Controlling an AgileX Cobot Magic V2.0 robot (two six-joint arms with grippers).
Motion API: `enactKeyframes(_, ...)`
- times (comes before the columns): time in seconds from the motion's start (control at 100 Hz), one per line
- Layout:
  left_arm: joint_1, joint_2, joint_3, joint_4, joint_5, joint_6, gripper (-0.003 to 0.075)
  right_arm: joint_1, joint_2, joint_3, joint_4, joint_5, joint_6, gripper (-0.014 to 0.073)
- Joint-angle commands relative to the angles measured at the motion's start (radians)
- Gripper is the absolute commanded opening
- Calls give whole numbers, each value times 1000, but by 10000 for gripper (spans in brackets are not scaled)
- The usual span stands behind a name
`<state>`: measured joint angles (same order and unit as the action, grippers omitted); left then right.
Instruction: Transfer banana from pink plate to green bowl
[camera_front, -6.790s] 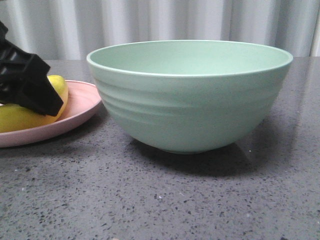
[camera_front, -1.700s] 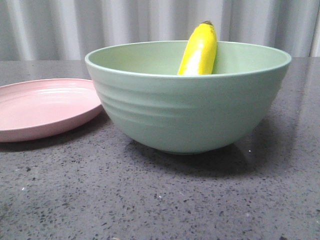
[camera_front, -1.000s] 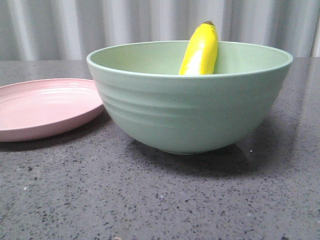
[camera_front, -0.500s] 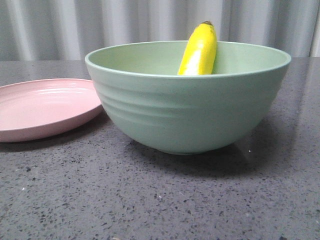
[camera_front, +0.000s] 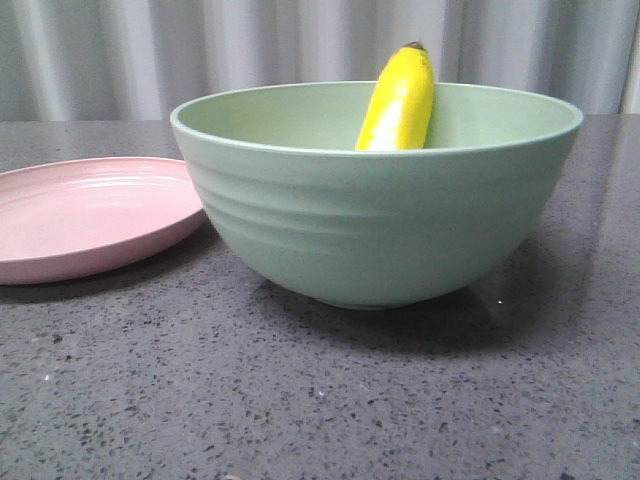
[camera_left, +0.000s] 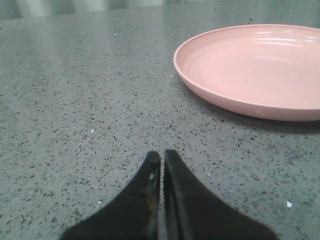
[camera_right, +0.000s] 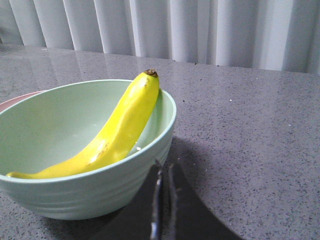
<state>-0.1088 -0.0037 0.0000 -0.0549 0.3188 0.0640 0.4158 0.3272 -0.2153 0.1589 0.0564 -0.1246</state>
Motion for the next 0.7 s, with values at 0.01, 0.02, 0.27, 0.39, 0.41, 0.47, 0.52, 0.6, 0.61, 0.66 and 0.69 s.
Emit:
enactKeyframes(0.01, 2, -28, 11, -9, -63, -7, -20, -1, 4, -23, 1, -80, -6, -67)
enactKeyframes(0.02, 2, -28, 11, -9, -63, -7, -20, -1, 4, -23, 1, -80, -6, -67)
enactKeyframes(0.27, 2, -28, 11, -9, -63, -7, -20, -39, 4, 14, 1, -101, -6, -67)
enactKeyframes(0.39, 2, -28, 11, -9, -63, -7, -20, -133, 1, 79, -13, -193, -6, -67)
enactKeyframes(0.41, 2, -28, 11, -9, -63, -7, -20, -152, -2, 91, -26, -205, -6, -67)
enactKeyframes(0.47, 2, -28, 11, -9, -63, -7, -20, -213, -16, 128, -66, -235, -6, -67)
enactKeyframes(0.52, 2, -28, 11, -9, -63, -7, -20, -258, -33, 156, -92, -255, 4, -67)
enactKeyframes(0.6, 2, -28, 11, -9, -63, -7, -20, -323, -76, 198, -104, -274, 25, -67)
enactKeyframes(0.61, 2, -28, 11, -9, -63, -7, -20, -334, -80, 206, -104, -277, 25, -67)
enactKeyframes(0.66, 2, -28, 11, -9, -63, -7, -20, -375, -108, 235, -104, -282, 25, -67)
enactKeyframes(0.69, 2, -28, 11, -9, -63, -7, -20, -396, -132, 249, -104, -279, 30, -67)
